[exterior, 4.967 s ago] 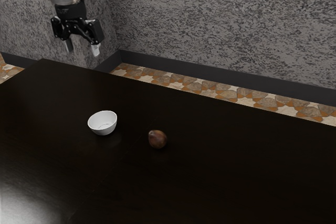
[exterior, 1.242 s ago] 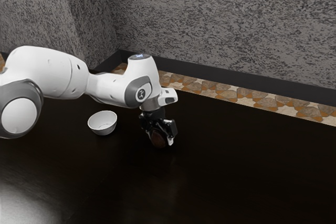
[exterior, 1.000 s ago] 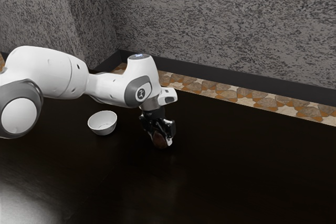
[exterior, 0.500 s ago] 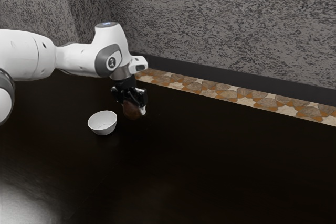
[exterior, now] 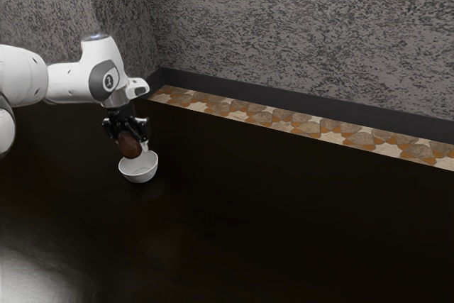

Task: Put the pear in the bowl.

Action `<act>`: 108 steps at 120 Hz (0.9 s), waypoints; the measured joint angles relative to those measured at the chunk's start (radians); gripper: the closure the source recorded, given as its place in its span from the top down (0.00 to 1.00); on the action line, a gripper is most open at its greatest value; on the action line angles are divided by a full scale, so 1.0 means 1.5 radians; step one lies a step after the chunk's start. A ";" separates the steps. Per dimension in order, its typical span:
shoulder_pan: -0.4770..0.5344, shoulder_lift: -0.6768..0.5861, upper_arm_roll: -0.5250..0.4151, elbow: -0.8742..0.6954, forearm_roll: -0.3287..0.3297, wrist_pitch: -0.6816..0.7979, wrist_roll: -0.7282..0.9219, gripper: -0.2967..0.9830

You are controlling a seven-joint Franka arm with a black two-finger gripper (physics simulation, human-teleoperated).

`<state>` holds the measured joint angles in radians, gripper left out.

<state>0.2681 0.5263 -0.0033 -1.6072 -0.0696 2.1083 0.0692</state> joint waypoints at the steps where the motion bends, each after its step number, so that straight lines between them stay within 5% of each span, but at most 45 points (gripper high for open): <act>1: 0.000 0.000 0.000 0.000 0.000 0.000 0.001 0.50; 24: 0.000 0.018 -0.001 0.032 -0.001 0.000 0.021 0.53; 61: 0.001 0.020 -0.004 0.049 -0.012 0.000 0.063 0.71; 83: -0.020 -0.192 0.002 0.042 -0.010 -0.090 0.079 0.74; 95: -0.124 -0.316 0.031 0.045 0.011 -0.191 0.074 0.75; 108: -0.226 -0.358 0.028 0.066 0.015 -0.281 0.063 0.76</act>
<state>-0.0705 -0.0114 0.0389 -1.5081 -0.0477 1.6875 0.1639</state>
